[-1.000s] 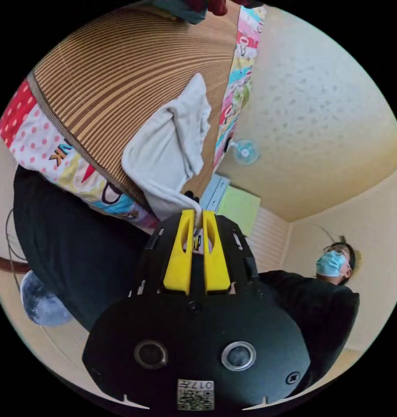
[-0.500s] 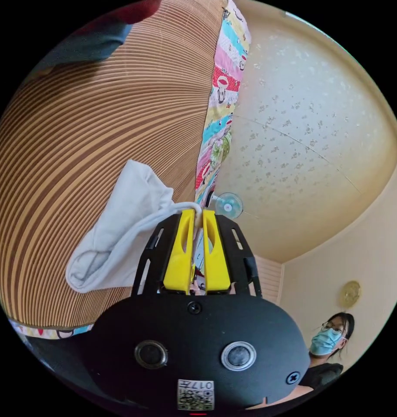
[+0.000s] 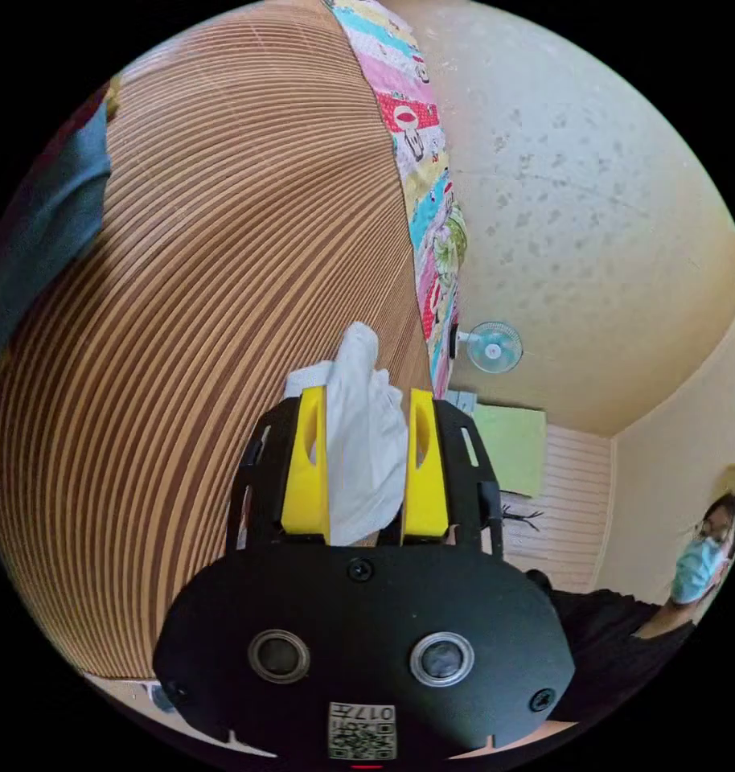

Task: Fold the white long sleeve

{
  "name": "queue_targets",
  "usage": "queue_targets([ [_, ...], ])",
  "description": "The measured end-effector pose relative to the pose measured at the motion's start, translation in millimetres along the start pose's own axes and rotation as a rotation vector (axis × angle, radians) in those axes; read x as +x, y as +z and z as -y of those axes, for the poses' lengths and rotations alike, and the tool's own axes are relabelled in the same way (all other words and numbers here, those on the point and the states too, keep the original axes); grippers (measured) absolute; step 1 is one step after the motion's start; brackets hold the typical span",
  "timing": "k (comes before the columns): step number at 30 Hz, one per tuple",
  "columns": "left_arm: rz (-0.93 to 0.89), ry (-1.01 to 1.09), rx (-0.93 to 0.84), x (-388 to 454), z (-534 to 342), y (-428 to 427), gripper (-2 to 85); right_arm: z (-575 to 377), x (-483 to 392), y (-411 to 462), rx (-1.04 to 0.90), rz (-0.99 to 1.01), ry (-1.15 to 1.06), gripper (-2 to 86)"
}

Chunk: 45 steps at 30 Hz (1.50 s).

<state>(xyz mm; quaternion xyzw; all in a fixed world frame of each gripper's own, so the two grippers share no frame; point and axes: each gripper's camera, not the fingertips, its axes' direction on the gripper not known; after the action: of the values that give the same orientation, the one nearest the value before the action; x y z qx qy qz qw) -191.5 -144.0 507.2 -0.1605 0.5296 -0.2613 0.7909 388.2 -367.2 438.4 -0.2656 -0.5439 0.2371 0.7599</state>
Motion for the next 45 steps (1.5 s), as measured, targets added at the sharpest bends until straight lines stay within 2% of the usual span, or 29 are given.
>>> queue_targets([
  [3, 0.036, 0.055, -0.085, -11.4, -46.3, 11.7, 17.6, -31.7, -64.1, 68.6, -0.19, -0.143, -0.165, 8.1],
  [8, 0.204, 0.095, -0.229, -21.7, -93.7, 51.5, 17.9, -82.9, -142.8, 192.8, -0.449, -0.179, -0.29, 13.0],
  [12, 0.279, 0.092, -0.309, -34.2, -109.9, 87.2, 12.0, -117.5, -199.6, 288.5, -0.628, -0.237, -0.371, 14.4],
  [15, 0.314, 0.12, -0.311, -24.5, -116.9, 99.8, 7.3, -139.6, -231.2, 343.6, -0.727, -0.405, -0.438, 16.6],
  [19, 0.387, 0.21, -0.26, 15.2, -132.7, 104.7, 5.3, -155.3, -259.3, 385.3, -0.753, -0.648, -0.508, 22.0],
  [23, 0.435, 0.378, -0.216, 77.8, -156.5, 116.5, 5.1, -164.4, -261.5, 408.0, -0.843, -0.843, -0.552, 22.2],
  [24, 0.466, 0.438, -0.216, 95.7, -163.1, 122.9, 5.1, -165.5, -259.5, 409.3, -0.875, -0.895, -0.572, 19.6],
  [26, 0.52, 0.519, -0.209, 118.8, -172.1, 131.9, 5.1, -165.2, -260.5, 398.7, -0.9, -0.906, -0.624, 14.0],
  [28, 0.523, 0.595, -0.198, 136.1, -178.5, 136.5, 5.8, -151.7, -263.3, 350.3, -0.842, -0.767, -0.638, 10.5],
  [29, 0.461, 0.627, -0.175, 144.8, -180.9, 133.4, 6.4, -146.6, -261.9, 333.4, -0.82, -0.724, -0.638, 10.0],
  [33, 0.067, 0.583, -0.149, 153.6, -168.9, 116.4, 9.1, -95.6, -210.9, 180.4, -0.645, -0.275, -0.57, 8.5],
  [34, 0.035, 0.575, -0.153, 153.7, -166.1, 116.6, 9.5, -82.6, -185.3, 136.6, -0.599, -0.168, -0.565, 8.2],
  [36, 0.027, 0.544, -0.187, 152.5, -154.0, 127.7, 10.7, -66.9, -141.7, 79.6, -0.549, -0.094, -0.568, 8.0],
  [39, 0.056, 0.521, -0.252, 143.7, -136.9, 161.4, 12.5, -47.2, -63.5, 16.3, -0.522, -0.103, -0.478, 8.1],
  [43, 0.041, 0.441, -0.343, 119.8, -110.2, 221.1, 14.2, -37.3, 35.8, -31.6, -0.477, -0.233, -0.257, 9.8],
  [45, 0.105, 0.356, -0.365, 97.8, -87.1, 257.7, 16.6, -36.0, 60.1, -49.1, -0.438, -0.145, -0.201, 12.5],
])
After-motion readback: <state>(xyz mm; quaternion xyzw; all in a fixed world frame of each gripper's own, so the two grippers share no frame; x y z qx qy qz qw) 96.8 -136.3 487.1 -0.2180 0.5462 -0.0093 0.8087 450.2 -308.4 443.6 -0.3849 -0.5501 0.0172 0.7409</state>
